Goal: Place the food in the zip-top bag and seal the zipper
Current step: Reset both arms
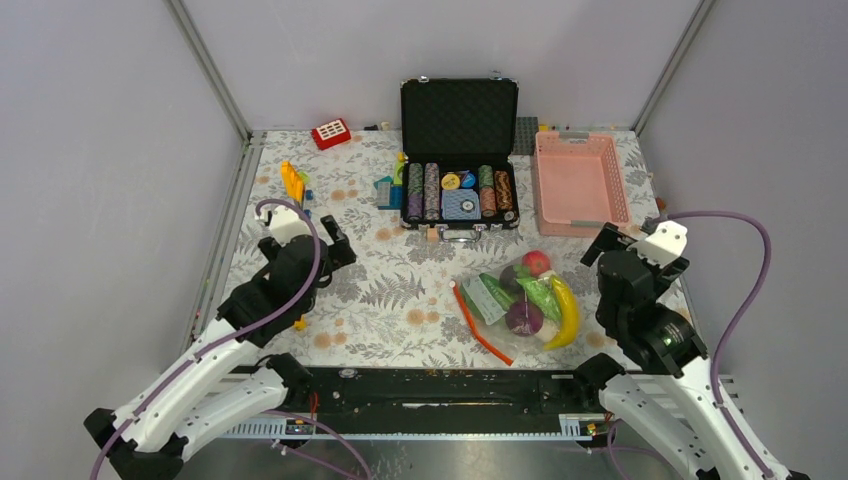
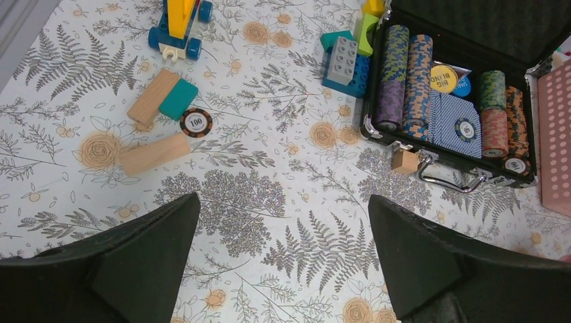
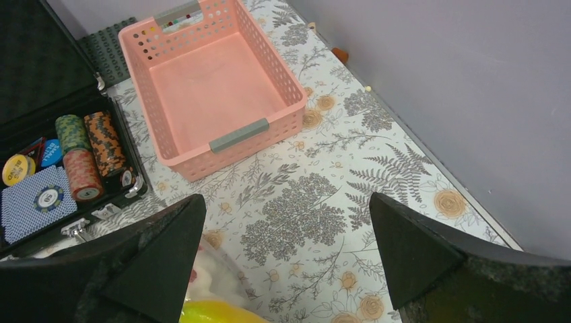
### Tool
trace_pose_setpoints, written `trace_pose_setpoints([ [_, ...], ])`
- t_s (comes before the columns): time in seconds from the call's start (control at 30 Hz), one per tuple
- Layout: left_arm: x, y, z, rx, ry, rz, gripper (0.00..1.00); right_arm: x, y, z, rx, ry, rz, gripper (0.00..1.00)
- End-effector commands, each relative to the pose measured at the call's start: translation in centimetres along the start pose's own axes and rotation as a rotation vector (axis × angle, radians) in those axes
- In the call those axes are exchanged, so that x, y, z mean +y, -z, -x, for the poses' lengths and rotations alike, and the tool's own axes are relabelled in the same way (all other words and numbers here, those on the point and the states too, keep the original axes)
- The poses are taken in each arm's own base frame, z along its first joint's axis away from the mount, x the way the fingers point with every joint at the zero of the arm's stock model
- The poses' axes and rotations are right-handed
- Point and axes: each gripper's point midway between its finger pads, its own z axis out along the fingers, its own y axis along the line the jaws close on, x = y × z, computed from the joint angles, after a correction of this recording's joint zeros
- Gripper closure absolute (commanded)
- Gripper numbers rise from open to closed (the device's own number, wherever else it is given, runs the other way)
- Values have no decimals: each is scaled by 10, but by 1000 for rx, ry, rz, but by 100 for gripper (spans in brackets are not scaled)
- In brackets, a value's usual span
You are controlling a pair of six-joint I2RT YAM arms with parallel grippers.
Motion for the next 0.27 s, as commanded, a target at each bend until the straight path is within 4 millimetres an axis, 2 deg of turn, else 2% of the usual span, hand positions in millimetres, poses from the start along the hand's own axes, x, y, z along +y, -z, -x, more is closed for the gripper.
trace_pose_setpoints([
  [0.0,-6,3,17,-43,53,-22,1,10,-1,6,-33,-11,59,0],
  [0.23,-2,4,20,-68,62,-16,1,12,0,5,-37,-17,76,0],
])
